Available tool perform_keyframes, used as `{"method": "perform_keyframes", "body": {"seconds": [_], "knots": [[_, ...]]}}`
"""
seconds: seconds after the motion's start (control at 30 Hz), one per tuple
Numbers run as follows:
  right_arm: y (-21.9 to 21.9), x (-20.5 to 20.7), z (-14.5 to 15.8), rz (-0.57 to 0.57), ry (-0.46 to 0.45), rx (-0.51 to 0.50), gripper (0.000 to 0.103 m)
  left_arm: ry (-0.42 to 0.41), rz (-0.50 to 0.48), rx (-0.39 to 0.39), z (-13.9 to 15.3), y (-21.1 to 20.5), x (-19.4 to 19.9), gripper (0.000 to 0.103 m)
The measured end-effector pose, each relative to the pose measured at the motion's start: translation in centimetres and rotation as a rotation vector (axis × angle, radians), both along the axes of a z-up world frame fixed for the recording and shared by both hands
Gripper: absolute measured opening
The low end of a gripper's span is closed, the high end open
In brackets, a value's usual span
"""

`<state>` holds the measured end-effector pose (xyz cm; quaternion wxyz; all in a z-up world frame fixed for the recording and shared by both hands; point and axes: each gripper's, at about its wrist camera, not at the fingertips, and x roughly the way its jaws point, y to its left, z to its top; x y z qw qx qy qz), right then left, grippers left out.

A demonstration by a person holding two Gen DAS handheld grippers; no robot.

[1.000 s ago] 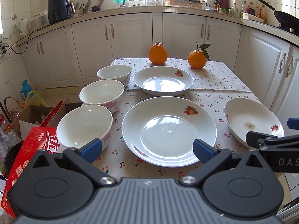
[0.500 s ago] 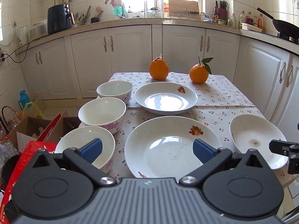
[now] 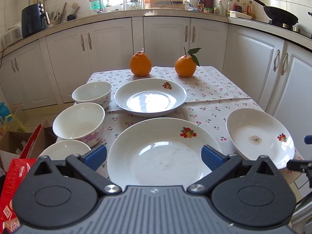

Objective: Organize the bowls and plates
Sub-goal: 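Move the left gripper toward the stained white plate's rim, then close the left gripper on the stained white plate's rim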

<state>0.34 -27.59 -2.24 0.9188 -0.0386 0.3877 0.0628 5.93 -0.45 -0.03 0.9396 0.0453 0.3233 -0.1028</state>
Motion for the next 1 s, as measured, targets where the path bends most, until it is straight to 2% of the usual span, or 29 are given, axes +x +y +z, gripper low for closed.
{"method": "perform_keyframes", "body": {"seconds": [0.07, 0.17, 0.37, 0.5, 0.7, 0.87, 1.0], "knots": [[0.0, -0.2, -0.8, 0.026, 0.025, 0.011, 0.103, 0.015, -0.035, -0.029, 0.1, -0.5, 0.3, 0.102], [0.0, -0.1, -1.9, 0.051, 0.054, 0.014, 0.103, 0.029, -0.067, -0.033, 0.0, -1.6, 0.6, 0.102], [0.0, 1.1, -3.4, 0.054, 0.063, -0.011, 0.103, 0.07, -0.135, -0.049, -0.2, -3.4, 1.7, 0.102], [0.0, 1.9, -4.1, 0.082, 0.068, -0.029, 0.103, 0.077, -0.168, -0.027, -0.1, -4.5, 2.7, 0.102], [-0.7, 3.3, -4.4, 0.138, 0.091, 0.02, 0.103, 0.11, -0.209, -0.008, 0.4, -6.1, 4.7, 0.102], [-1.0, 3.0, -4.6, 0.174, 0.062, 0.026, 0.103, 0.102, -0.253, 0.029, 1.0, -7.9, 6.1, 0.102], [-1.3, 2.9, -4.7, 0.179, 0.046, 0.032, 0.103, 0.129, -0.309, 0.044, 1.2, -9.8, 7.4, 0.102]]}}
